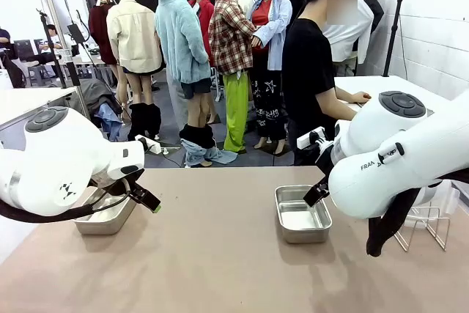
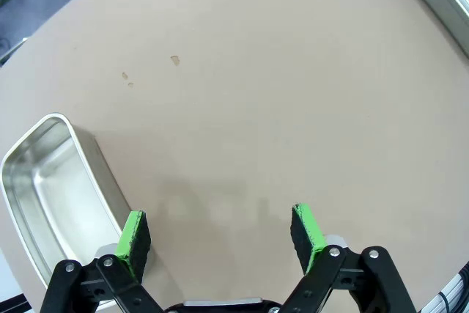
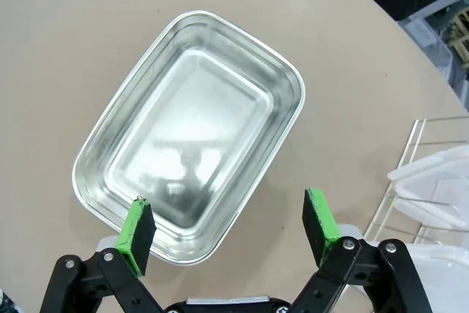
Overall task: Place the bread in airtight containers.
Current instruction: Lift both Airtight Container.
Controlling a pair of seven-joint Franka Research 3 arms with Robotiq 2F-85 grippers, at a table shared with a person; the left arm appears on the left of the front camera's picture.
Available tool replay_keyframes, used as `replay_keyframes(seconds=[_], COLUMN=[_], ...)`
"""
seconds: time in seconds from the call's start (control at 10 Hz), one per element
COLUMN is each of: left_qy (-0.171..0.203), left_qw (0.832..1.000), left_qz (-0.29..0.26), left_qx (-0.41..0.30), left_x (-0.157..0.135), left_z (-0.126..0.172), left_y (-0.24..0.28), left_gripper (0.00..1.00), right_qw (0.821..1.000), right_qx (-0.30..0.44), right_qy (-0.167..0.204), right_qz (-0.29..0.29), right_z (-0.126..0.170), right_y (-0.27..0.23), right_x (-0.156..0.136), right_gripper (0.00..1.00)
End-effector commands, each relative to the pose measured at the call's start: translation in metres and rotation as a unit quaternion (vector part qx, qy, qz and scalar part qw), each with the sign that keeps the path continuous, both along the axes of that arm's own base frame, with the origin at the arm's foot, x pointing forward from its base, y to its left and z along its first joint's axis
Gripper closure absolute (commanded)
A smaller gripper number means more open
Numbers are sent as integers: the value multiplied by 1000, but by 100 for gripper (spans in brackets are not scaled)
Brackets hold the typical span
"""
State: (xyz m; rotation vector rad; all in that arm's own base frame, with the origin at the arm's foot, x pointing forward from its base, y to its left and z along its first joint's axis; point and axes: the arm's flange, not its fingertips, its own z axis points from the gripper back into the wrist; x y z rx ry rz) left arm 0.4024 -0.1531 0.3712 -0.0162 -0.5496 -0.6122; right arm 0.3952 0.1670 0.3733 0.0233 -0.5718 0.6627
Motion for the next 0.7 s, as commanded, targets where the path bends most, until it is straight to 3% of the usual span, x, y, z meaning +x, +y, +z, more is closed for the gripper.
replay_keyframes(seconds=[0.0,0.3,0.4,0.5,0.6], left_qy=[0,0,0,-59,-95], left_qw=[1000,1000,1000,998,994], left_qz=[2,2,0,26,45], left_qx=[-1,-1,0,-2,-1], left_x=[1,1,0,3,3], left_z=[0,0,0,33,66], left_y=[2,2,0,13,26], left_gripper=[0,0,0,0,0], right_qw=[1000,1000,1000,997,993], right_qx=[0,0,-17,-16,-9], right_qy=[0,0,-25,-70,-110], right_qz=[0,0,4,-8,-28], right_z=[0,0,17,41,66], right_y=[0,0,-5,-14,-27], right_x=[0,0,2,3,3], right_gripper=[0,0,0,0,0])
